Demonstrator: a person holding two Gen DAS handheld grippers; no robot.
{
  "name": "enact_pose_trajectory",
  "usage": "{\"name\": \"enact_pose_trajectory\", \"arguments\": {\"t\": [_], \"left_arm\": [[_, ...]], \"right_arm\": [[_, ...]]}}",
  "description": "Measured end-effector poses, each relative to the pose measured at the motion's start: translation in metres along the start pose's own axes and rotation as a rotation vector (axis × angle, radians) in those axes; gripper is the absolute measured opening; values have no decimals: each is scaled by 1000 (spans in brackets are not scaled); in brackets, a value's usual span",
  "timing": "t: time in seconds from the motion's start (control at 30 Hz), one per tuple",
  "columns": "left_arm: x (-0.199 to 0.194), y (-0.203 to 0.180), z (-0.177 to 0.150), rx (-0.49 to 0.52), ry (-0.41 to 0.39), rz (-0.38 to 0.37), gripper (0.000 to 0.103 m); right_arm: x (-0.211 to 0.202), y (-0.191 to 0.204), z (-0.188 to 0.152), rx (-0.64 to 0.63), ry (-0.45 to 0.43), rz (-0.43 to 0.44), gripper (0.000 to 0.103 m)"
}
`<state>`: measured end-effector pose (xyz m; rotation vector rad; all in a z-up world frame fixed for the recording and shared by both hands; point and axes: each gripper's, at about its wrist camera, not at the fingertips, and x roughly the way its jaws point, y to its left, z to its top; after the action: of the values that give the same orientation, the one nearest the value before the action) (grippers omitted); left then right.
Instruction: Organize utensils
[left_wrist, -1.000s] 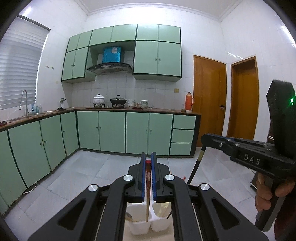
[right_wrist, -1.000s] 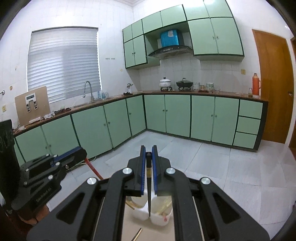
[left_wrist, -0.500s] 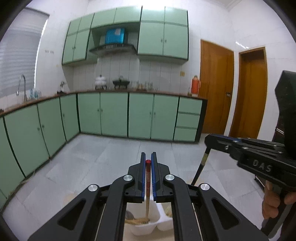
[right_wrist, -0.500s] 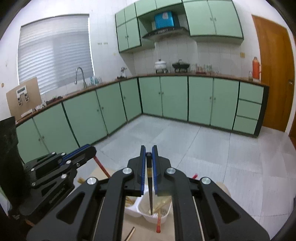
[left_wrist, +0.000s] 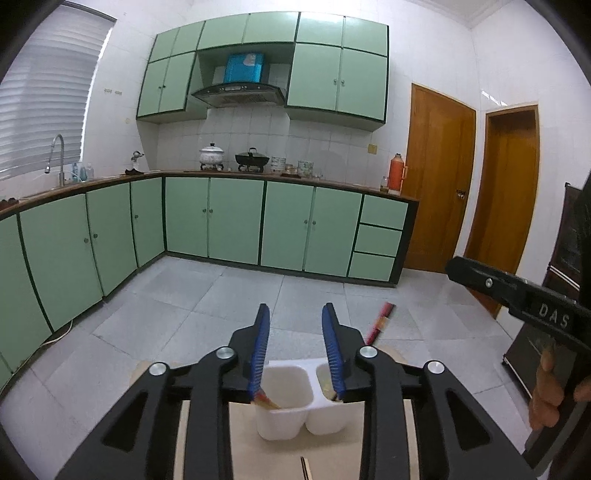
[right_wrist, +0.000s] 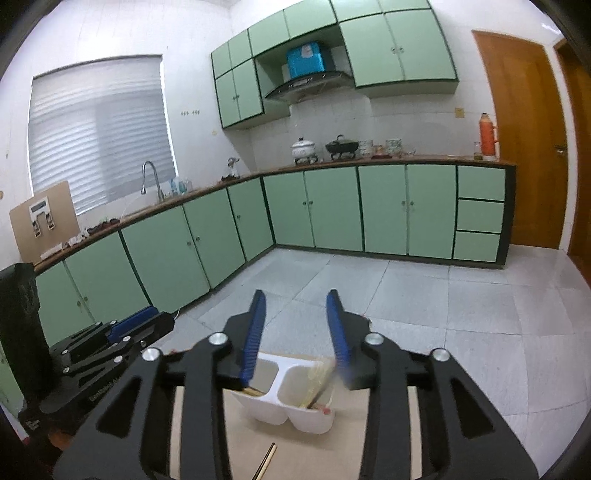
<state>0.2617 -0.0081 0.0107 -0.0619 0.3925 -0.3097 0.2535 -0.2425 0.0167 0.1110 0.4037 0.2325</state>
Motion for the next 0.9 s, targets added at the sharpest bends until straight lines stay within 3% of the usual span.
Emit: {"name": "enact_pose_trajectory", "arguments": {"t": [0.23,0.4,0.67,0.9], "left_arm": [[-46,-9,-32,-16,-4,-3,47],[-64,-10,-70,-3,58,14,53],[-61,0,-146,14,236,51,53],[-58,10,-198,18,339,73,53]], "right_arm": [[-44,17,-53,-29,-2,-10,60],[-58,28,-95,-14,59,9,66],[-55,38,-164,-27,189,-35,67],[-46,43,-211,-7,285,-53,67]]}}
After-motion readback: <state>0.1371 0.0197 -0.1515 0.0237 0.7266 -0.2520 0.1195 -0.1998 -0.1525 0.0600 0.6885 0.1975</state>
